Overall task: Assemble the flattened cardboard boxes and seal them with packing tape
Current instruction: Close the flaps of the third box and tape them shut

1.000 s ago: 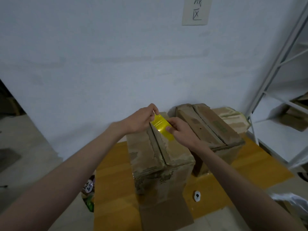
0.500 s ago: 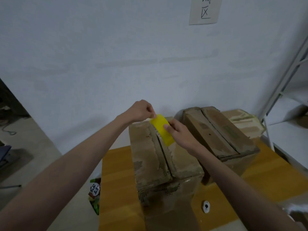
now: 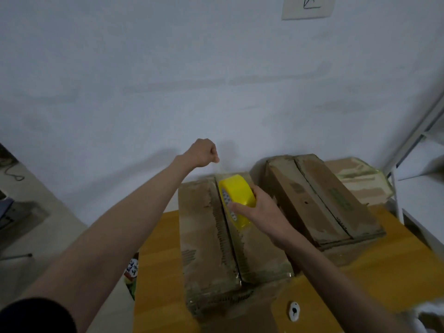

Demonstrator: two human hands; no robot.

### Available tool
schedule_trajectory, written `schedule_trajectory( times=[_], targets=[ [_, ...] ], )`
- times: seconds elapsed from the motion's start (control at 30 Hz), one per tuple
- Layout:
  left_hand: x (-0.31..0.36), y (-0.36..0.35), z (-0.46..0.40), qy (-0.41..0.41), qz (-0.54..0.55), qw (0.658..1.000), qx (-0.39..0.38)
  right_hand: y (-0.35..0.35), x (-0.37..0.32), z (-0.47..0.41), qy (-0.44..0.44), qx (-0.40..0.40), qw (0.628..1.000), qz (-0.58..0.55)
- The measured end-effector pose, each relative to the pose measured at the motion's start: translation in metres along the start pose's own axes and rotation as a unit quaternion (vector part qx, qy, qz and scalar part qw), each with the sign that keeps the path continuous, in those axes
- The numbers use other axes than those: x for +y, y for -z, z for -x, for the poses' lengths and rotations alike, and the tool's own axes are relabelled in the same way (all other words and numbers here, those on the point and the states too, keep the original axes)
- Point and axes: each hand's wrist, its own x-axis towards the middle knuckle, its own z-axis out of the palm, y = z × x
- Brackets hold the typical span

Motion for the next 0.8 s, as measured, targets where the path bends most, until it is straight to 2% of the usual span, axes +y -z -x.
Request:
schedule_trajectory(
  times=[0.13, 0.37, 0.57, 0.8],
  targets=[
    [-0.028, -0.012, -0.023, 0.010, -0.008, 1.000, -0.018, -0.016, 0.000, -0.026, -0.013, 0.005, 1.000, 0.009],
    [-0.060, -0.033, -0.067, -0.029, -0.011, 0.999, -0.027, -0.038, 0.002, -0.063, -0.050, 0.030, 0.998, 0.029],
    [-0.084, -0.059, -0.094, -0.032, -0.019, 0.994, -0.100, -0.045, 0.004, -0.082, -0.096, 0.032, 0.995, 0.027],
    [-0.096, -0.075, -0.111, -0.010, 0.028, 0.988, -0.150, -0.044, -0.004, -0.091, -0.104, 0.018, 0.994, 0.024]
  ],
)
